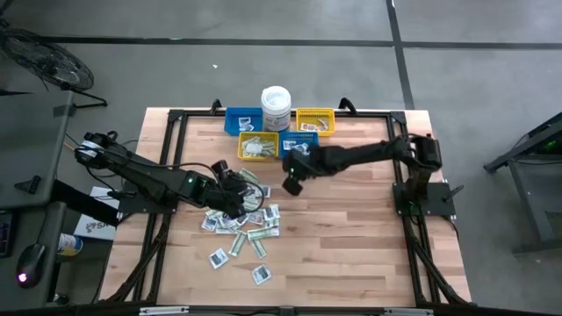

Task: Pick & Place First Aid Supplies
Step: Put the black towelette pack into the right blue bin

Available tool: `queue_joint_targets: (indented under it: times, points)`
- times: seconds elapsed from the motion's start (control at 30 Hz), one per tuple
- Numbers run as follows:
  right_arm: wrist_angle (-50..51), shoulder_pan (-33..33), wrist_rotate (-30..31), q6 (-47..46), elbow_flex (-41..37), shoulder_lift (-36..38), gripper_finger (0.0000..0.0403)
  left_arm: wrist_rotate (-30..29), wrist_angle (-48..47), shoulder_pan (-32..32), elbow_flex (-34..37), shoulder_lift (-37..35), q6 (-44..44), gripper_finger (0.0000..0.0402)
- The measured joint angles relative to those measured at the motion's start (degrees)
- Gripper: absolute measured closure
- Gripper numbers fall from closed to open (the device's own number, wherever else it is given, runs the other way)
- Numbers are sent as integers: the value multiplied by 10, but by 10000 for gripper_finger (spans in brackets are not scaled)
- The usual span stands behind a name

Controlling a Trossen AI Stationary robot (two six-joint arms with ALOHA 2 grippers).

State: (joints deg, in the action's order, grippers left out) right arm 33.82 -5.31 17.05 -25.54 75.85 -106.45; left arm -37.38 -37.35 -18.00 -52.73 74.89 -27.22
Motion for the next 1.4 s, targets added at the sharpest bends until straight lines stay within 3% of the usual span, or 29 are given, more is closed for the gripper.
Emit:
queue_joint_targets:
  times: [0.43,0.8,1.4]
  points:
    - [-12,-105,-10,-16,1,0,402,-71,0,0,0,0,0,195]
    - [-17,-150,-26,-5,1,-2,403,-72,2,0,0,0,-1,195]
    - [-17,-157,-30,16,1,-3,402,-41,4,0,0,0,-4,195]
